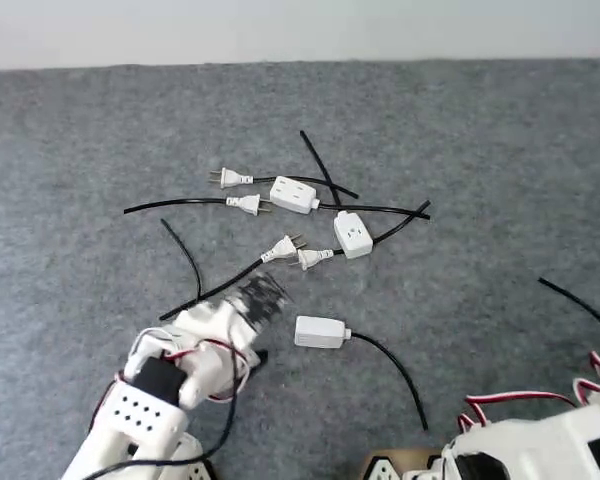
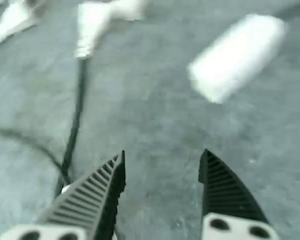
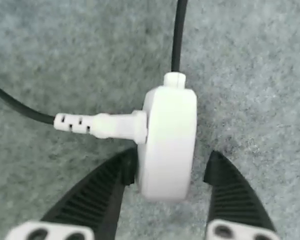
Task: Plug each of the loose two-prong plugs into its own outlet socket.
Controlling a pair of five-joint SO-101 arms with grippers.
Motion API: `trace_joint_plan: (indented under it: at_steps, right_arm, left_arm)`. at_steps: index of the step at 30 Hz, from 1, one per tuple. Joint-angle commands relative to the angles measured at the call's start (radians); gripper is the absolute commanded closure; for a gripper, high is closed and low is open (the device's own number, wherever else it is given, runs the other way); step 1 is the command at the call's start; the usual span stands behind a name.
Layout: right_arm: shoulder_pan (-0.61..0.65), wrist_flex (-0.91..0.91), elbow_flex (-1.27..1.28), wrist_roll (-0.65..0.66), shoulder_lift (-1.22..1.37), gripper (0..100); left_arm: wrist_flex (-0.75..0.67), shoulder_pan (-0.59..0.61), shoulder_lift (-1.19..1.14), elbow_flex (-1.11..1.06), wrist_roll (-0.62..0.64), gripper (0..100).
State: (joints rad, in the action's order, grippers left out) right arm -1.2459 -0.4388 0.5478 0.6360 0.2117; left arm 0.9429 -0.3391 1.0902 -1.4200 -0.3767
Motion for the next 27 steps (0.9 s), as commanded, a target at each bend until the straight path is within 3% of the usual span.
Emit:
trace_joint_plan:
  at_steps: [1,4,6,11,20,24,27]
  right_arm:
    - [-0.031,0.001,-0.077,-0.043,0.004,87.6]
    - [-0.035,0.001,-0.12,-0.114,0.027,97.7]
    - [-0.042,0.001,-0.138,-0.126,0.051,98.4]
    - [-0.042,0.001,-0.176,-0.127,0.124,98.9]
    - [-0.044,0.001,-0.261,-0.127,0.242,98.9]
    - [-0.045,0.001,-0.296,-0.127,0.291,98.9]
    - [-0.045,-0.001,-0.33,-0.127,0.323,98.9]
  left_arm:
    - [0.077,-0.121,0.008,0.186,-0.057,77]
    - [0.068,-0.189,0.005,0.275,-0.04,77]
    - [0.034,-0.232,-0.006,0.295,0.0,79]
    - [-0.123,-0.281,-0.206,0.3,0.068,99]
    - [-0.155,-0.425,-0.663,0.529,0.101,99]
    - [-0.123,-0.562,-0.753,0.568,0.114,99]
    - [-0.095,-0.597,-0.781,0.561,0.109,99]
